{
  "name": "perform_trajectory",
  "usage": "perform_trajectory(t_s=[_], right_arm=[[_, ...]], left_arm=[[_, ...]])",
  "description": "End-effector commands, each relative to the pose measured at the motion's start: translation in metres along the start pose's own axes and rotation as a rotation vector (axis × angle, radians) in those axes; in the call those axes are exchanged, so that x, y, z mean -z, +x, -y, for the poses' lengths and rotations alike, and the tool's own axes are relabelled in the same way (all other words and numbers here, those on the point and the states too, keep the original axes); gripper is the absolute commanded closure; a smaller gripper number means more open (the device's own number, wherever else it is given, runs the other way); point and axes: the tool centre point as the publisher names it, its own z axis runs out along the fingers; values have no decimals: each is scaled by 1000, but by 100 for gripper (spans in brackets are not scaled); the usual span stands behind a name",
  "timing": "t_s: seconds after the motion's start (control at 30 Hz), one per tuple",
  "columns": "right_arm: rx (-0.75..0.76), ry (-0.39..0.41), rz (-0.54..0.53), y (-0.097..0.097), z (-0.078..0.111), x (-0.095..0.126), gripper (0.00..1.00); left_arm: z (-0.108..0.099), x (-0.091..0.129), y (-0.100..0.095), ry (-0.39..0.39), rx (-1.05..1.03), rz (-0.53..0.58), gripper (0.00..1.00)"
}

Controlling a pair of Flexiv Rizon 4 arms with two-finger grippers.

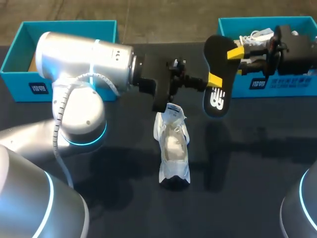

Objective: Take the shoe out of the shoebox, open the shoe tongue, remove and reinsert the insole, then place the shoe into the shoebox

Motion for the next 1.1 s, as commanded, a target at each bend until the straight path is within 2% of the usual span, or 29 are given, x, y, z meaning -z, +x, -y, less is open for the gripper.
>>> perform_trajectory(t_s=[0.03, 0.07, 0.33, 0.37, 0.4, 0.47, 0.8, 1.1], right_arm=[[-1, -3, 1, 0, 3, -4, 90], [-2, -3, 1, -1, 4, -4, 100], [8, -16, -4, -1, 6, -3, 100], [9, -20, -6, -1, 6, -2, 100], [9, -22, -5, -1, 6, -2, 100], [9, -20, -3, -1, 6, -2, 100], [-41, 14, 5, -11, 12, -1, 100], [-79, 37, 26, -19, 10, 2, 100]], left_arm=[[3, -3, 2, -22, -2, 8, 100], [2, -3, 2, -26, -4, 8, 100], [2, -8, 4, -33, 4, 15, 100], [3, -8, 4, -31, 7, 13, 60], [3, -8, 5, -25, 13, 7, 51], [4, -7, 7, -15, 11, -11, 0], [2, 6, 15, 12, 39, -66, 0], [-2, 27, 20, 112, 87, -249, 0]])
